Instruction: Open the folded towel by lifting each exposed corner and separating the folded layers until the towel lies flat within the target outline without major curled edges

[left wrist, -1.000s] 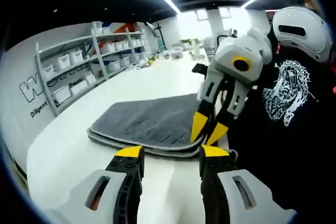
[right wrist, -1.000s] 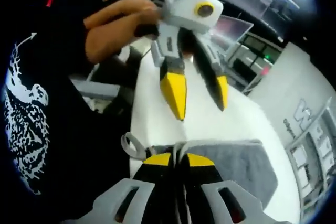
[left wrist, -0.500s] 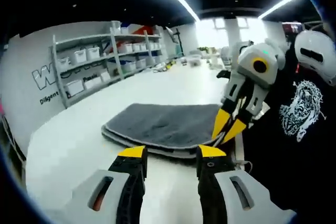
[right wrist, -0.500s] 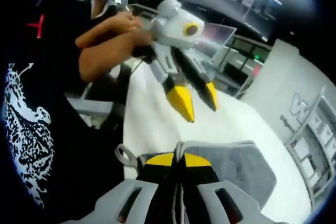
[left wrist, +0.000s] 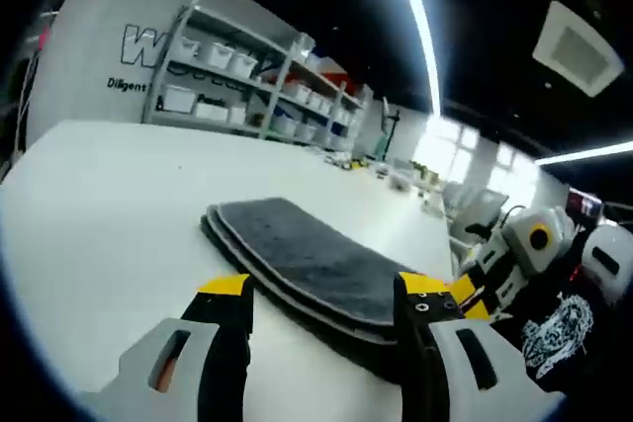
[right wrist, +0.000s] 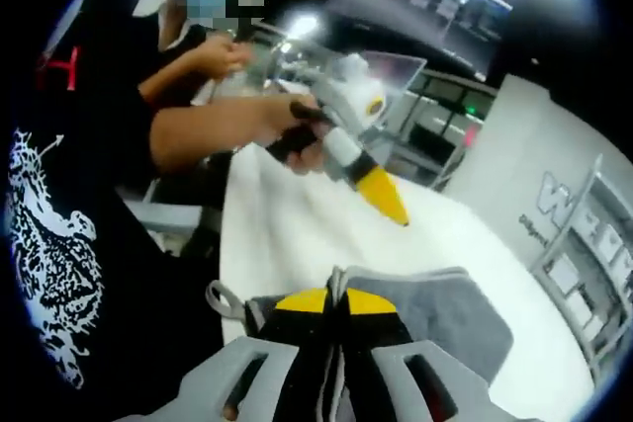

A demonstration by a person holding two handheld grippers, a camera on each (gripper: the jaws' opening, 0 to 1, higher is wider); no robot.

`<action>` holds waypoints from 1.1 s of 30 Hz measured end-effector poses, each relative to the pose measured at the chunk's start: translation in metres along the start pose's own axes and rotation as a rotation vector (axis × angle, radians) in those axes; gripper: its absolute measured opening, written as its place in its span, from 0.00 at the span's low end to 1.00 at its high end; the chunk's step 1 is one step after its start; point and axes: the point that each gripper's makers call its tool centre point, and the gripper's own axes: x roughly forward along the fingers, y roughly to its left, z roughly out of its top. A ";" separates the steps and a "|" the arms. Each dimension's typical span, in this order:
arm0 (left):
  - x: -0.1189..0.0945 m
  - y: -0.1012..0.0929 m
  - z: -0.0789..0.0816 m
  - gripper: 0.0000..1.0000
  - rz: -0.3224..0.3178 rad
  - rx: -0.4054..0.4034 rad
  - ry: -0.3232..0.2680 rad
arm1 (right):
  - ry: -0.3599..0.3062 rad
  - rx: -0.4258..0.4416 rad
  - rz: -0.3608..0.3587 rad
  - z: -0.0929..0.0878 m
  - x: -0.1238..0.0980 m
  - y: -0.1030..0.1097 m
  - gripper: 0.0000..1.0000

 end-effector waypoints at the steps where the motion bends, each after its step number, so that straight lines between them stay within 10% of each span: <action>1: 0.002 0.001 0.001 0.56 -0.012 -0.033 -0.002 | -0.005 0.010 -0.003 0.001 -0.001 -0.002 0.00; 9: 0.029 0.054 0.025 0.38 -0.005 -0.288 -0.039 | -0.033 0.060 -0.007 0.003 -0.006 -0.010 0.00; 24: 0.051 0.075 0.067 0.71 0.017 -0.248 0.009 | -0.084 0.048 -0.077 0.011 -0.019 -0.029 0.00; 33: 0.062 0.079 0.055 0.89 -0.010 -0.257 0.121 | -0.113 0.059 -0.103 0.014 -0.028 -0.037 0.00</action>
